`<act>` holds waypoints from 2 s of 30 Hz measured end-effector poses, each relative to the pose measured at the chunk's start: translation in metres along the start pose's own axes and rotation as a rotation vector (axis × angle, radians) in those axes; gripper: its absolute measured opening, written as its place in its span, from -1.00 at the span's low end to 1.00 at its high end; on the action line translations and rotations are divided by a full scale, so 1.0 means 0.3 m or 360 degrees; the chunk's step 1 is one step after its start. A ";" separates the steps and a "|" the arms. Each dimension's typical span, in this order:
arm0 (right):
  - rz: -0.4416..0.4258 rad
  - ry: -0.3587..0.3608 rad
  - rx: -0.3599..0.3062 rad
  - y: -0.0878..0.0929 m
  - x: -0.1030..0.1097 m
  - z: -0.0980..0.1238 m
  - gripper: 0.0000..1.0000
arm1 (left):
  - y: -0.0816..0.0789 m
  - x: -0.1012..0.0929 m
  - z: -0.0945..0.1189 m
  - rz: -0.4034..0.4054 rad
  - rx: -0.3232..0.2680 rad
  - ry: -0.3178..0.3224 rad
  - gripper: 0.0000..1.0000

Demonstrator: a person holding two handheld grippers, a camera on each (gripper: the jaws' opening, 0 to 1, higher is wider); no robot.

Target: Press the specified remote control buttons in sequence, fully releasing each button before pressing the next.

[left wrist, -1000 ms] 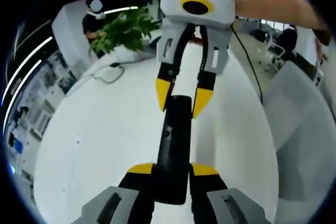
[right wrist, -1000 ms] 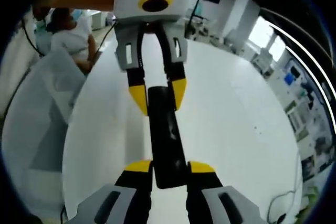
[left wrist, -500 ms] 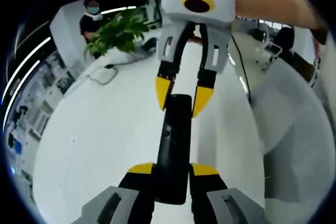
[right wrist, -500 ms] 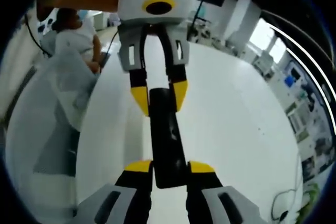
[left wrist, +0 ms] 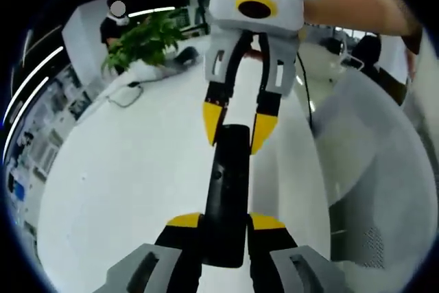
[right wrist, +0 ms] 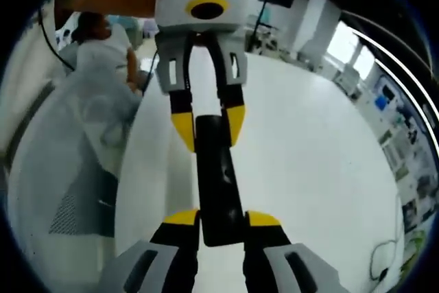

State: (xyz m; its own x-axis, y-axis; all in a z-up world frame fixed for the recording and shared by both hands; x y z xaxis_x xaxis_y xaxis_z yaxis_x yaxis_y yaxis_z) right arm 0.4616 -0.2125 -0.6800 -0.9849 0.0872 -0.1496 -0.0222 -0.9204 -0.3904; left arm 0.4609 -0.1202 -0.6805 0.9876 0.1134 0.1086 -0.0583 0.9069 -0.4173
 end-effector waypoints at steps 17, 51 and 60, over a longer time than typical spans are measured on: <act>-0.0036 -0.0073 -0.0047 0.025 0.142 -0.105 -0.58 | 0.086 -0.131 -0.076 0.0041 0.0002 0.0069 -0.53; -0.0037 -0.0119 -0.0066 0.030 0.240 -0.186 -0.58 | 0.178 -0.213 -0.162 0.0046 0.0059 0.0114 -0.53; -0.0028 -0.0129 -0.0050 0.034 0.253 -0.200 -0.58 | 0.186 -0.226 -0.163 0.0025 0.0067 0.0096 -0.53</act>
State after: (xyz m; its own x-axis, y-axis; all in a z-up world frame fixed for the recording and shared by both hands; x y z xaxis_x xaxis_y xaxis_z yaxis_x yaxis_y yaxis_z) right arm 0.3969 -0.1924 -0.7498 -0.9951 0.0710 -0.0688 -0.0356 -0.9065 -0.4208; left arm 0.3977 -0.0972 -0.7554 0.9934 0.1046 0.0472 -0.0789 0.9216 -0.3801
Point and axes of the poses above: the point that each gripper's makers call its tool centre point, and the gripper's own axes: z roughly backward along the fingers, x roughly to its left, y roughly out of its underside, the point moved 3 cm from there along z, roughly backward along the fingers, and after that the axes turned 13 degrees about x, right-handed, at the moved point
